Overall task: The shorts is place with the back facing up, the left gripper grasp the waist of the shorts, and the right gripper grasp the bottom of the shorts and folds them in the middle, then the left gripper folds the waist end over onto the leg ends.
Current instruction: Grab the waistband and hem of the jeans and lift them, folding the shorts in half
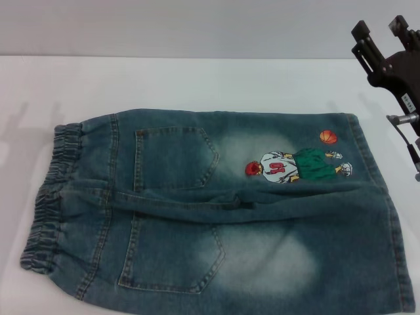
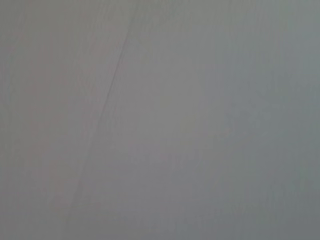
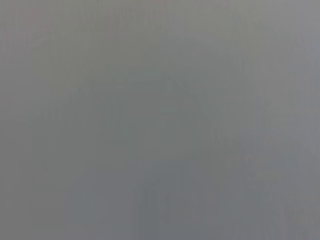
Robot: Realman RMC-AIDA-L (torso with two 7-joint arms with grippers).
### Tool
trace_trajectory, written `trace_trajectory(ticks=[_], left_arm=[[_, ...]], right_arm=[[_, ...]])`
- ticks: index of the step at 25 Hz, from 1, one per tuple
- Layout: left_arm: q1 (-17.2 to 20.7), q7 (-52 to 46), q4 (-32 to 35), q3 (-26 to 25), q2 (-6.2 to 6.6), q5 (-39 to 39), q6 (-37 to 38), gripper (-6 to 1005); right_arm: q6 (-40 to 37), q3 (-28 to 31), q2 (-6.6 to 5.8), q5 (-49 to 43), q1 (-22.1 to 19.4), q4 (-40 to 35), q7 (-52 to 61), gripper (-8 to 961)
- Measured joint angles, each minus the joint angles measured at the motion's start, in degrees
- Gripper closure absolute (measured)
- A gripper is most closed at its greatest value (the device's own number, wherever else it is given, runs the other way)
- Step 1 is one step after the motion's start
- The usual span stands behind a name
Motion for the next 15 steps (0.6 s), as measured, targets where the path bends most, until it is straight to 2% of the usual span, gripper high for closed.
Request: trace_trajectory(ticks=[15], left_arm=[[-0.5,-0.1,0.5,0.3,0.00,-0.1,-1.8,330]], right_arm=[[0.0,-0.3,0.10,0.0,0.1,0.1,0.0,239]])
